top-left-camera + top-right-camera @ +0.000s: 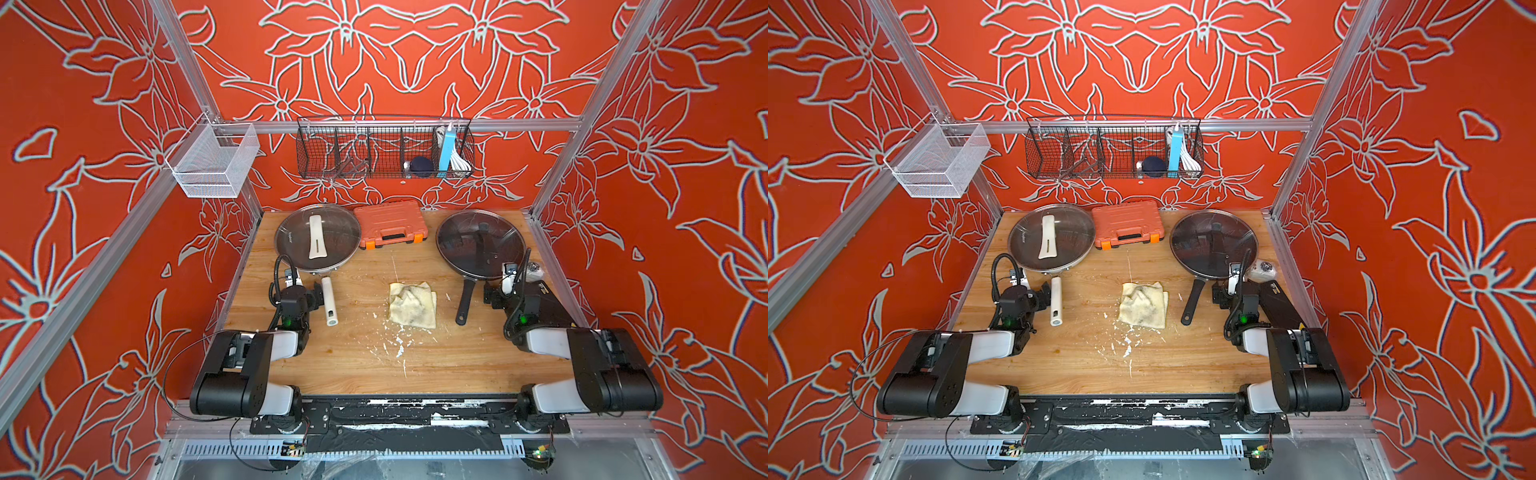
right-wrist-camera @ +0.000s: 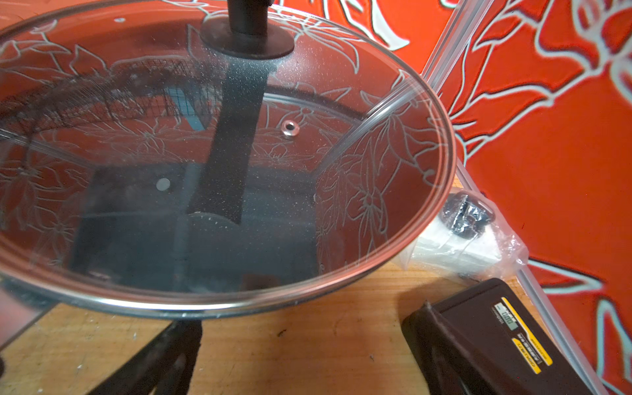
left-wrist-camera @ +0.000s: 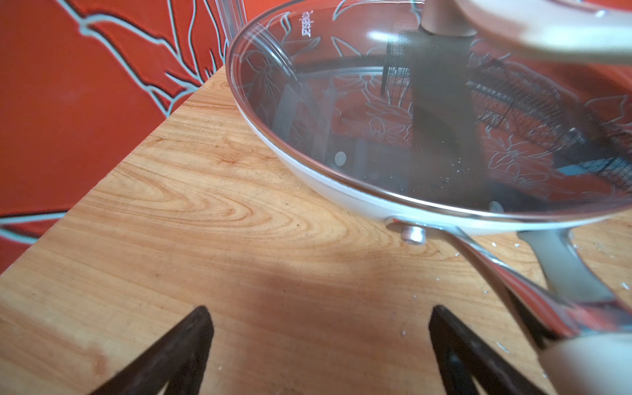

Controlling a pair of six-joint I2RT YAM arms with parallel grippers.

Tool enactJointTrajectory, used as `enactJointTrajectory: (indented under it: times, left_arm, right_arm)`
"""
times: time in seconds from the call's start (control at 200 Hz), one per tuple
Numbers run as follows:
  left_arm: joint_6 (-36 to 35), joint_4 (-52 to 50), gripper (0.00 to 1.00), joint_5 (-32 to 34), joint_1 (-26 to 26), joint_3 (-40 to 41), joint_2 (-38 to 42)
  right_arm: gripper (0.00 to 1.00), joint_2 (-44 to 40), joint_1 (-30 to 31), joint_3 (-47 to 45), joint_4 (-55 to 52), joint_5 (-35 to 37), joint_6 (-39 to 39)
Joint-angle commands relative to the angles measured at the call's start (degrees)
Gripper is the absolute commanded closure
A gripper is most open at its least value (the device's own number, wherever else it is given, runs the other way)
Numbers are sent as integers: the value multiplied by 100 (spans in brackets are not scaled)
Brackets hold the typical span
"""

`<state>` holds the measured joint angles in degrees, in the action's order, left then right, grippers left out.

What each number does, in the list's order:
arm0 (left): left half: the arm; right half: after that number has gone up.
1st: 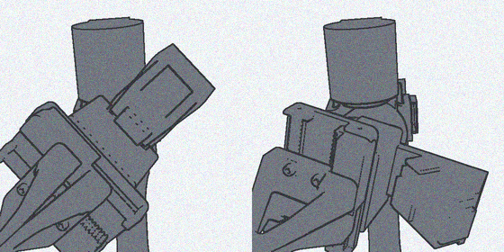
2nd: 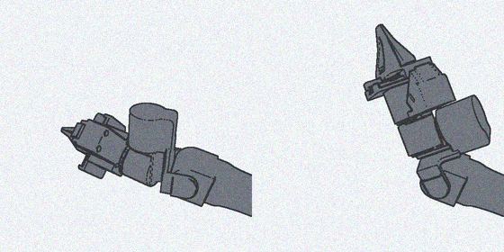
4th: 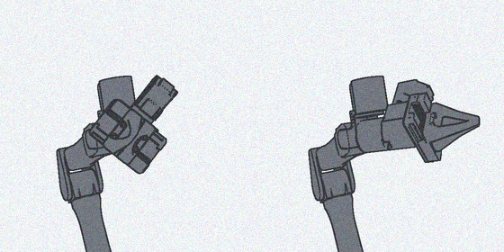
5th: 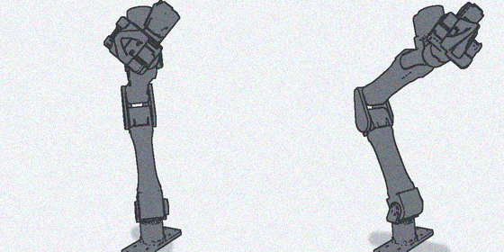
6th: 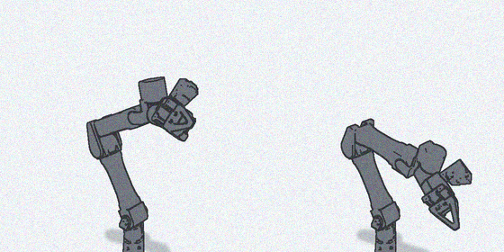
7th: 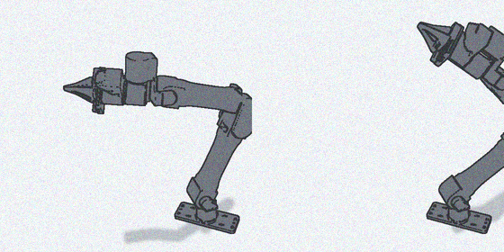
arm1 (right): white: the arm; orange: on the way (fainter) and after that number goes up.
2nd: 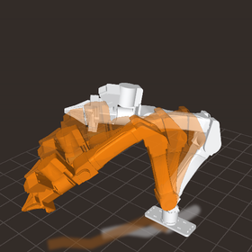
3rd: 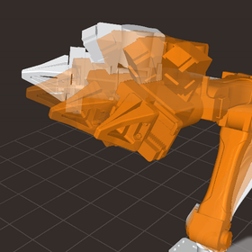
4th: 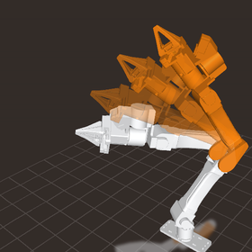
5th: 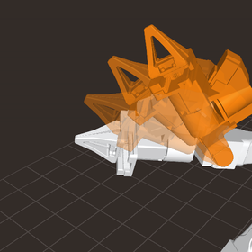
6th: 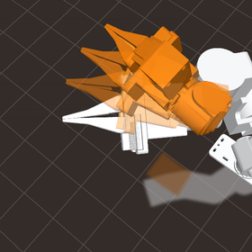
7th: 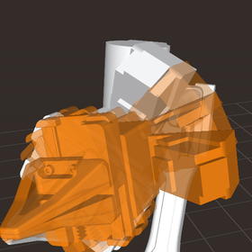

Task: Wipe the pot lid with a cloth
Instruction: Pick up the pot lid from the cooking pot.

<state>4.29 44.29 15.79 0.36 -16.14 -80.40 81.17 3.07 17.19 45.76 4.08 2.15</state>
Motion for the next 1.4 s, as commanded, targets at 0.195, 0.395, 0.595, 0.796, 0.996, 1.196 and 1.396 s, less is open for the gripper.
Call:
enactJointTrajectory:
  times: [0.195,0.395,0.595,0.796,0.996,1.196,1.396]
  left_arm:
    - [-95,-11,1,-141,-67,-8,387]
    - [30,-1355,1,8,-115,-135,1790]
    - [567,-2009,1,47,-291,-55,2879]
    - [1207,-2655,1,97,-849,-355,3656]
    - [1412,-3726,1,64,-1283,-1055,3725]
    - [1960,-5305,1,411,-1348,-2247,3354]
    - [1937,-6279,1,547,-1337,-3316,2488]
  right_arm:
    - [2,-365,-42,-150,345,158,-111]
    - [2,-1619,-2,-207,-625,263,-124]
    - [2,-2829,26,-216,-1583,276,-543]
    - [2,-4086,63,-163,-2614,229,-1014]
    - [2,-4736,86,195,-3510,-399,-1154]
    - [2,-4671,550,544,-3940,-870,-1067]
    - [2,-4263,1658,1022,-4174,-847,-669]
